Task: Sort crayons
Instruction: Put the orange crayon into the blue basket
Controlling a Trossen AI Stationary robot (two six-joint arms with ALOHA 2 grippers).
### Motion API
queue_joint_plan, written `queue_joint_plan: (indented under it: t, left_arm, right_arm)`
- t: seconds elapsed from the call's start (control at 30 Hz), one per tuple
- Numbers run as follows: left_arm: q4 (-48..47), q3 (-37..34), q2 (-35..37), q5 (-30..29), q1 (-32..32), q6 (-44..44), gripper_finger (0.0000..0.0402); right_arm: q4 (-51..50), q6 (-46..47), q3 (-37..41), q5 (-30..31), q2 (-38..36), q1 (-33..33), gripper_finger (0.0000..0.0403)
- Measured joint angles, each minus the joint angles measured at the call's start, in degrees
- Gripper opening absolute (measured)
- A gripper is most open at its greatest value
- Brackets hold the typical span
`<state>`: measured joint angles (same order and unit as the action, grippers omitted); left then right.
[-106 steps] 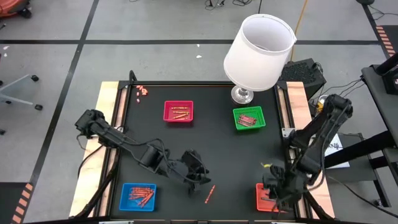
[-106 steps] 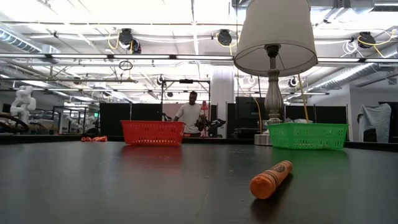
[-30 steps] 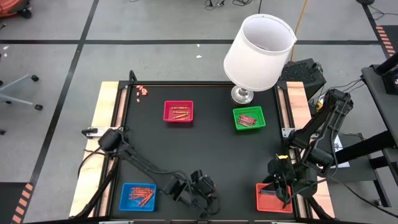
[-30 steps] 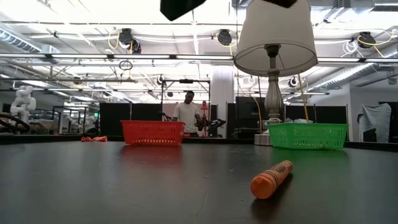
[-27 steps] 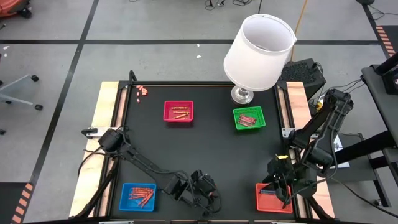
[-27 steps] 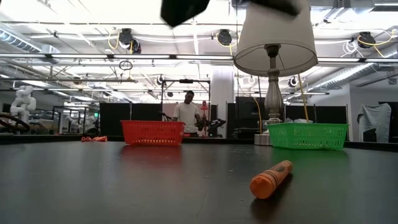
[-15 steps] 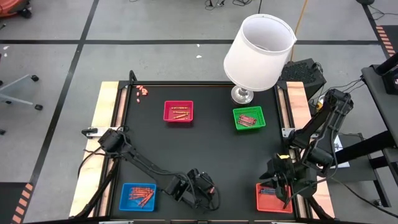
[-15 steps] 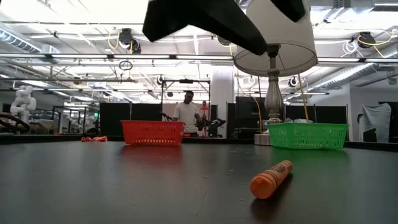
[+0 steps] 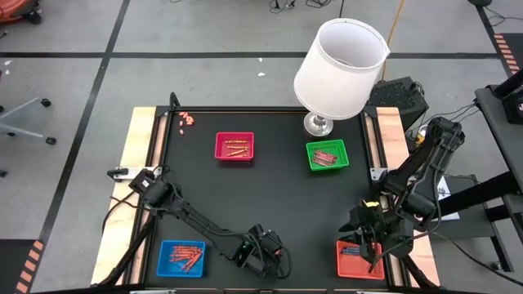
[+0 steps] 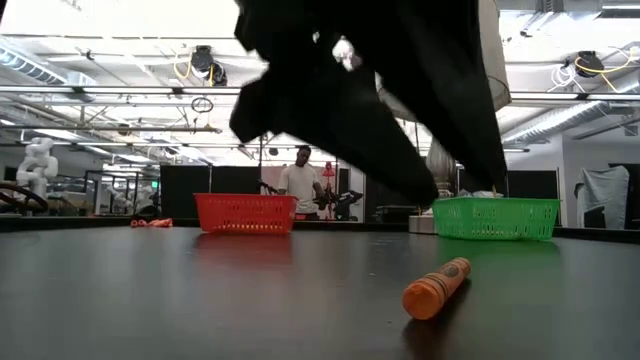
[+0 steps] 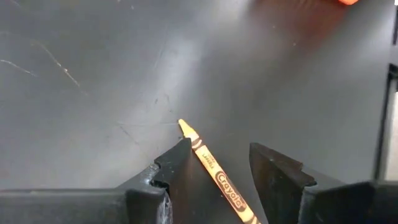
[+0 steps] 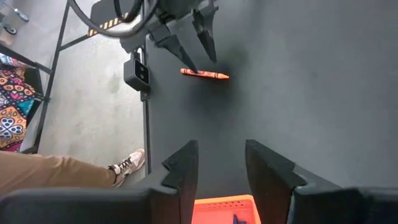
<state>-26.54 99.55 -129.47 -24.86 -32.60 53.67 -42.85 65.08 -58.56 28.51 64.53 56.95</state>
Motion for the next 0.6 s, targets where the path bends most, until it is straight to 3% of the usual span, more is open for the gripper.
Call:
queue_joint_plan:
  t: [0.33,0.6]
  left_arm:
    - [0.51,0.0,-2.85,-0.21,-0.05,1.42,0.0159]
    - [0.4,0.12,-4.36,4.51,-0.31,1.07,0.0083]
  right_arm:
    - [-0.33,0.0,0.0,0.0,0.0,0.0,0.0116]
    - [-0.36,0.0,0.01,0.0,0.0,0.0,0.0116]
